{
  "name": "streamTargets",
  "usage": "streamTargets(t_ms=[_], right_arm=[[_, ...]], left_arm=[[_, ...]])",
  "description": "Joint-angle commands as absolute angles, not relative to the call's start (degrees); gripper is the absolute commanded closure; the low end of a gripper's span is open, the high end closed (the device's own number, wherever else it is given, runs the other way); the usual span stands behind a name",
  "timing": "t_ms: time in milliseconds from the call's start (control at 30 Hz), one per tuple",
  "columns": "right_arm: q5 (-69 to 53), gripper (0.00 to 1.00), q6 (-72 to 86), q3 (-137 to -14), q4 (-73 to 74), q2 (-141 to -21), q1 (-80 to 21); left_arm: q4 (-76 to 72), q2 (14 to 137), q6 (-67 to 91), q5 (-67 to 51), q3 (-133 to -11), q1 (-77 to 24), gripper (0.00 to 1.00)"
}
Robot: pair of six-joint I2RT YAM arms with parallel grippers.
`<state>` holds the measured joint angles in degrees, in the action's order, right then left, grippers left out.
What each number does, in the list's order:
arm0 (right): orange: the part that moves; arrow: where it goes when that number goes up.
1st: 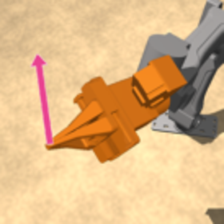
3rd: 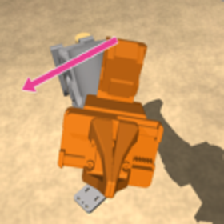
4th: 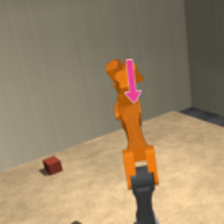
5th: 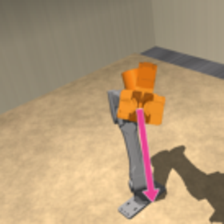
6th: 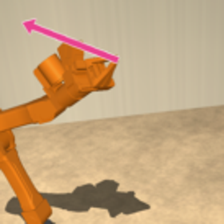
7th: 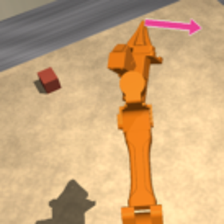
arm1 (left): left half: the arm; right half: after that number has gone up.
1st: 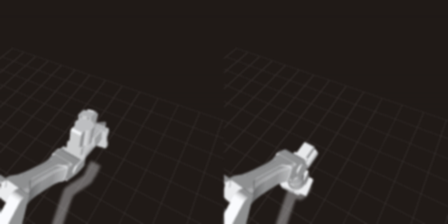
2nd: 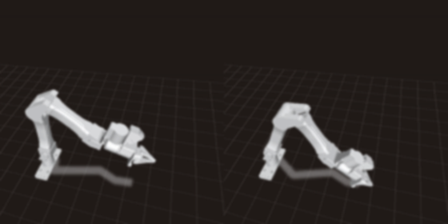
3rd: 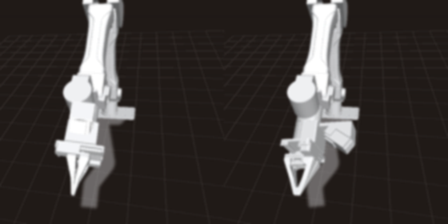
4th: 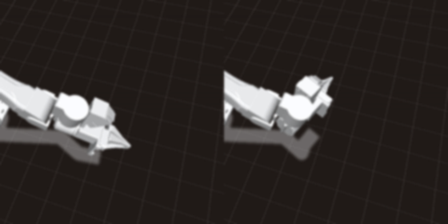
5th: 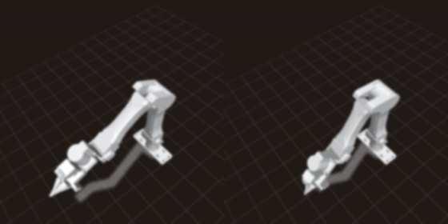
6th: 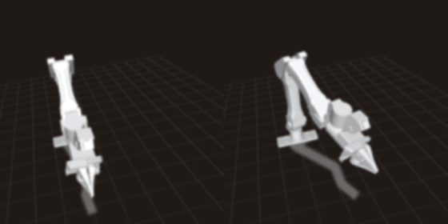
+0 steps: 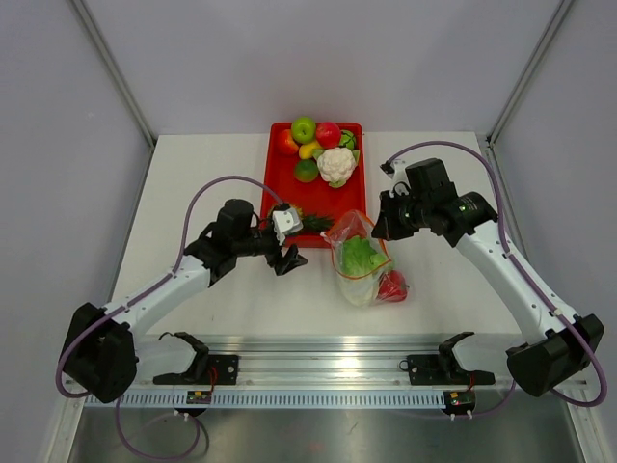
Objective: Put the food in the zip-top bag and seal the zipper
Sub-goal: Adjust the zipper food storage bag at the center of the board.
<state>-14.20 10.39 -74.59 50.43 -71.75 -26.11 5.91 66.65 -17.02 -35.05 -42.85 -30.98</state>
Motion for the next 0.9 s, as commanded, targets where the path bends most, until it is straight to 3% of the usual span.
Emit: streamTargets(t_ms=[0,600,867], right_arm=[[-18.8,1.0,7.6,-74.9,48.5,-70.8,-26.0],[-21.1,1.0,7.8,-74.8,48.5,-70.8,-25.9],[-21.6,1.0,8.5,-74.8,48.2,-70.8,-25.9]], left_arm=[[-5.0,70.9,-26.1,-39.5,-45.2,-30.6,0.23],[-12.6,81.9,-27.3,-49.2,-51.1,-30.7,0.32],[-11.4,82.7,-28.1,-54.2,-51.6,-31.3,0.44]])
